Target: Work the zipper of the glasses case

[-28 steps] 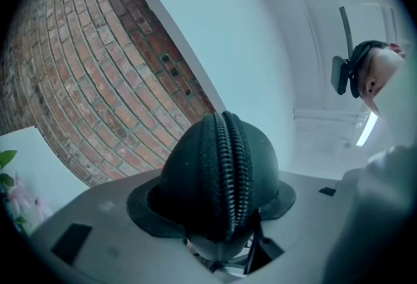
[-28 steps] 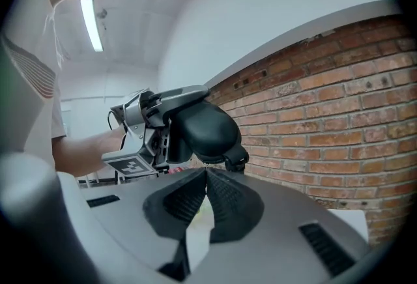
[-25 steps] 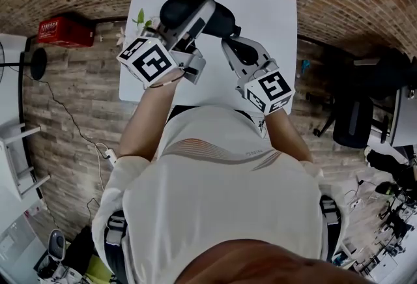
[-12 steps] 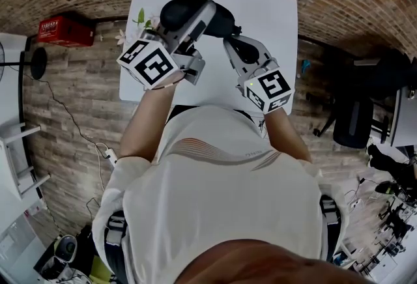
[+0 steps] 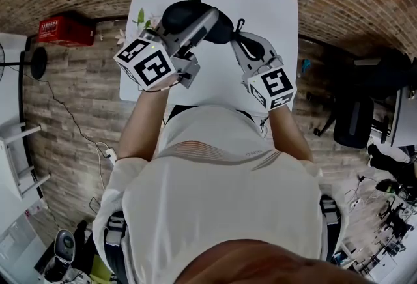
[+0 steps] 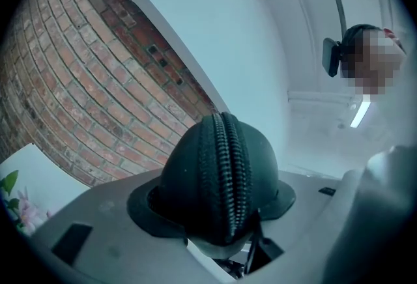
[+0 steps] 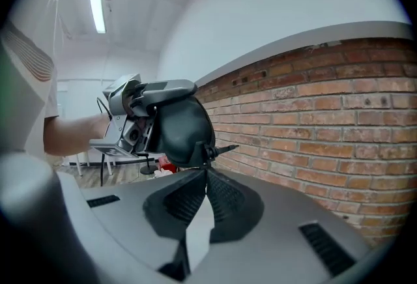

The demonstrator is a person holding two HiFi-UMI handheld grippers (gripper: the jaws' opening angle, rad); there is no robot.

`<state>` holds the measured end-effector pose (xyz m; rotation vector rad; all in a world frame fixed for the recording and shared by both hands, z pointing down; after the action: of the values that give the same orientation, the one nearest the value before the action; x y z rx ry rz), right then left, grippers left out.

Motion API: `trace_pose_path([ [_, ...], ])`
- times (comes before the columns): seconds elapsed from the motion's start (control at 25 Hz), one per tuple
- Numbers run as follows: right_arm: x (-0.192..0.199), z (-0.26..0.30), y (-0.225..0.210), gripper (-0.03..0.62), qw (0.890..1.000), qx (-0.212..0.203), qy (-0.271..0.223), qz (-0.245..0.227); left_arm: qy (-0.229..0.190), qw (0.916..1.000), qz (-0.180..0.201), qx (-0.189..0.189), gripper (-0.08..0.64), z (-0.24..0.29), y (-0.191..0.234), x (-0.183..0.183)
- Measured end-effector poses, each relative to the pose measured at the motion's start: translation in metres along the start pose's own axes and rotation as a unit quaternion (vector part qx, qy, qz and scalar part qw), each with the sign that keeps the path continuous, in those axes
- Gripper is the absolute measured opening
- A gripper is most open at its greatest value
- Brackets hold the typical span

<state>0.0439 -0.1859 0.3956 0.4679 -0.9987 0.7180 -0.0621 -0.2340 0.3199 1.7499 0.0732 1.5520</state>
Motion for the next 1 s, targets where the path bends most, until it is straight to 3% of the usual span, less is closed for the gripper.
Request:
trace_pose_path([
  [0.28, 0.003, 0.001, 0.004, 0.055, 0.999, 0.009, 0.012, -0.048, 0.075, 0.9965, 0.026, 0.026, 0.259, 0.006, -0.001, 0.003],
  [0.68, 0.001, 0.000, 0.011, 0.055, 0.991, 0.035, 0.016, -0.128, 0.138, 0.9892, -0.009, 0.047, 0.259, 0.005, 0.006, 0.011],
  [0.84, 0.001, 0.000, 0.017, 0.055, 0.984, 0.034, 0.016, -0.171, 0.182, 0.9812, -0.007, 0.063, 0.259, 0.004, 0.006, 0.017],
  [1.0, 0.001, 0.001, 0.021, 0.056, 0.983, 0.027, 0.019, -0.183, 0.244, 0.9666, 0.024, 0.074, 0.261, 0.008, -0.002, 0.034],
])
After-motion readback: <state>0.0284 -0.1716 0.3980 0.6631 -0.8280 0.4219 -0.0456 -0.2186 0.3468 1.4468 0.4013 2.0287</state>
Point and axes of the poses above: the fingertips, and each gripper's own axes: z forward along the fingers, y to its left, x out of its underside, the point moved 3 cm from there along -z, backward along the fingers, and after that the axes turned 13 degrees about y, right-handed, at the moved point
